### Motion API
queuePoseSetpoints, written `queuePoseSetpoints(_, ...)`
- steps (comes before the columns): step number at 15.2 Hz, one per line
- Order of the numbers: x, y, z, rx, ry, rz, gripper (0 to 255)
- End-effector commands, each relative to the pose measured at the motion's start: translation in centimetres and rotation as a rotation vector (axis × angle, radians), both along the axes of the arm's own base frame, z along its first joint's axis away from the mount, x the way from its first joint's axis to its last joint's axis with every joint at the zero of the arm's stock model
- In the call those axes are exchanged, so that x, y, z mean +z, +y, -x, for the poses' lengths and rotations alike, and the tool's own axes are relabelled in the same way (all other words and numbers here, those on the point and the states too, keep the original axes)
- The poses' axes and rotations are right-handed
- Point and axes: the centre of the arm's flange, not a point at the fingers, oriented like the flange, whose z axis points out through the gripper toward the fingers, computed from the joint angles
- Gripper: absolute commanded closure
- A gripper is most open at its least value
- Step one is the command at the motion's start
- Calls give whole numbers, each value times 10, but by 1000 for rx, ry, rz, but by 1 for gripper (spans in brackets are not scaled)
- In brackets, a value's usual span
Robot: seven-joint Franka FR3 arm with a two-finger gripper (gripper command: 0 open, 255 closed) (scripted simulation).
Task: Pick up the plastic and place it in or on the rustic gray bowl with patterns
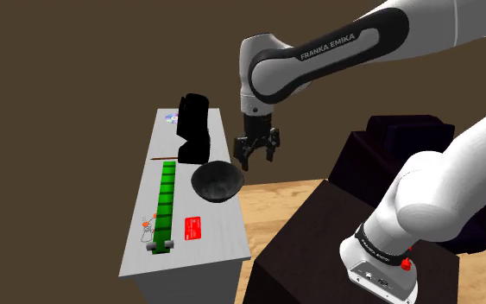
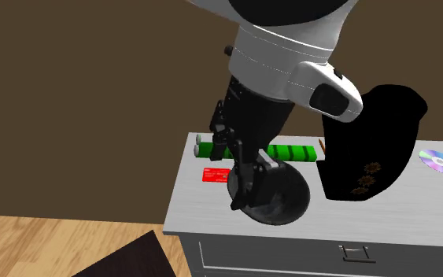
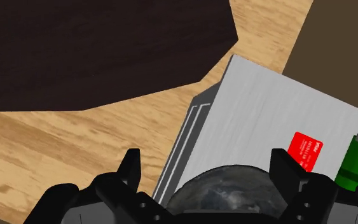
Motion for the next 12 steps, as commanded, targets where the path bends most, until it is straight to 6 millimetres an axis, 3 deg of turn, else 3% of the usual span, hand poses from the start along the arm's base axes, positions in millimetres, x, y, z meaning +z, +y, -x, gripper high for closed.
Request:
queuePoseSetpoints(1, -21, 16, -8, -36, 28, -11, 0)
queuePoseSetpoints(12, -131, 92, -69, -224, 175, -68, 0)
